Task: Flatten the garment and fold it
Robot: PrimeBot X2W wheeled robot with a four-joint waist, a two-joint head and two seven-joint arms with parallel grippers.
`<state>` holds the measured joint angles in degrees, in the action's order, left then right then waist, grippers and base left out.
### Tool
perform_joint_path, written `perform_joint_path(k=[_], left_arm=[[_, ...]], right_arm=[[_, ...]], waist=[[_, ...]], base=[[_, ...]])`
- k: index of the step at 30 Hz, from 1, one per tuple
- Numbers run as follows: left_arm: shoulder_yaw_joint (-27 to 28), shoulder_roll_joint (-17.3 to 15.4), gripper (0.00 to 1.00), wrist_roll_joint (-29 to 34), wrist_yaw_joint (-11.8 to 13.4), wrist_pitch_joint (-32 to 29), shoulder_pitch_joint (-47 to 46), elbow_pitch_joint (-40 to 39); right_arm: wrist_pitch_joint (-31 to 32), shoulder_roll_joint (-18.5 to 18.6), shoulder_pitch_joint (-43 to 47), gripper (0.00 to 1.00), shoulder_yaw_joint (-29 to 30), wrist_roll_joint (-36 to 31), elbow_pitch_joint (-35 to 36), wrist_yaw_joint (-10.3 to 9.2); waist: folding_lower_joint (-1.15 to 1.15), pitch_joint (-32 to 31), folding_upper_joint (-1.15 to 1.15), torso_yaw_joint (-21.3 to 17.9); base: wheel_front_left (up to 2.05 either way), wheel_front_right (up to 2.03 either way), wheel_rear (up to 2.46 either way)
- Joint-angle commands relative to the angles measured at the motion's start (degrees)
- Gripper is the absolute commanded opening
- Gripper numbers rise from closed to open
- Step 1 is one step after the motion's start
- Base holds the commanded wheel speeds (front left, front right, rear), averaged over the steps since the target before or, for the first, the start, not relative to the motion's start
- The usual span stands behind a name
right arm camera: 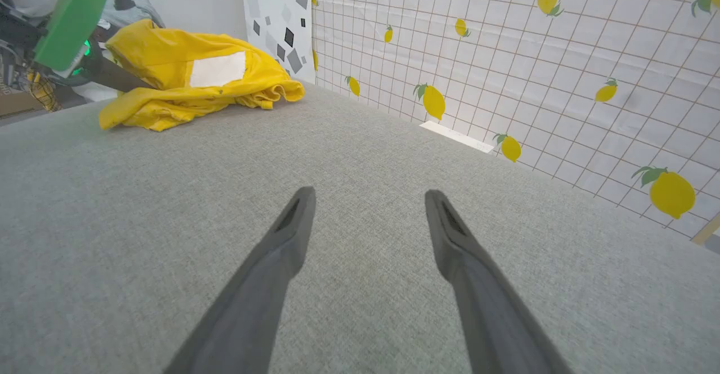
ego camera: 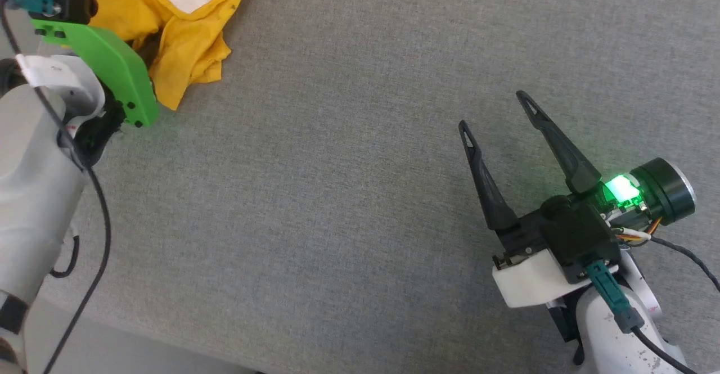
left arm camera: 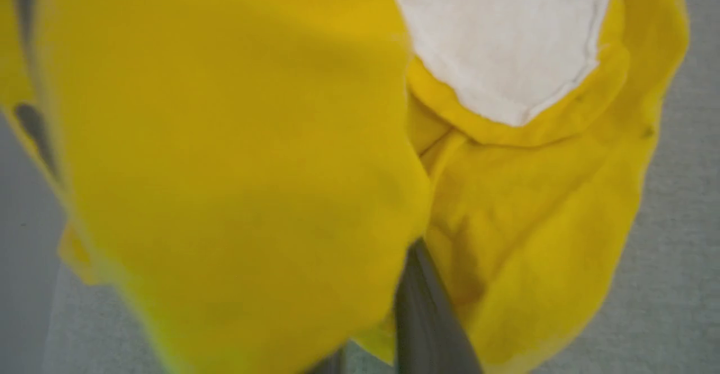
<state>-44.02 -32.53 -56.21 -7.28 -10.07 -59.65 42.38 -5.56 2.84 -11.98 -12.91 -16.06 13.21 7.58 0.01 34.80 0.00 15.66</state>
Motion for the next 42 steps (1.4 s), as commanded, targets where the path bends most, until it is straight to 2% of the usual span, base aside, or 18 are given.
perform_joint_path(k=[1,13,21,29,35,42], left_arm=[[-0.57,-1.07,0.0,-0.85,-0.21,1.35,-1.04,0.11],[-0.72,-10.05,0.0,-3.05,-0.21,8.28,-5.71,-4.0],[0.29,-11.75,0.0,-2.51,0.35,8.34,-9.89,-9.76],[1.72,-9.85,0.0,-4.71,4.37,5.81,-11.93,-18.3],[0.55,-6.83,0.0,-5.55,7.32,2.45,-12.69,-26.26],[-1.03,0.26,0.0,-7.3,12.53,1.66,-10.77,-32.62]], right_arm=[[-0.57,0.04,-0.82,1.0,0.05,0.63,0.01,-0.09],[-5.01,0.04,0.93,1.0,1.95,5.93,-3.85,-0.09],[-7.7,0.04,4.15,1.0,4.38,10.08,-7.13,-0.09],[-8.98,0.04,7.45,1.0,6.92,12.92,-9.13,-0.09],[-9.29,0.04,9.84,1.0,9.92,13.87,-9.63,-0.09],[-9.4,0.04,11.12,1.0,13.77,14.41,-9.17,-0.09]], waist=[[-0.01,-1.31,0.0,-0.39],[-0.01,-11.53,0.0,-2.22],[-0.01,-19.96,0.0,-3.81],[-0.01,-27.72,0.0,-6.41],[-0.01,-31.34,0.0,-8.81],[-0.01,-33.31,0.0,-11.91]], base=[[0.0,0.0,0.0],[0.0,0.0,0.0],[0.0,0.0,0.0],[0.0,0.0,0.0],[0.0,0.0,0.0],[0.0,0.0,0.0]])
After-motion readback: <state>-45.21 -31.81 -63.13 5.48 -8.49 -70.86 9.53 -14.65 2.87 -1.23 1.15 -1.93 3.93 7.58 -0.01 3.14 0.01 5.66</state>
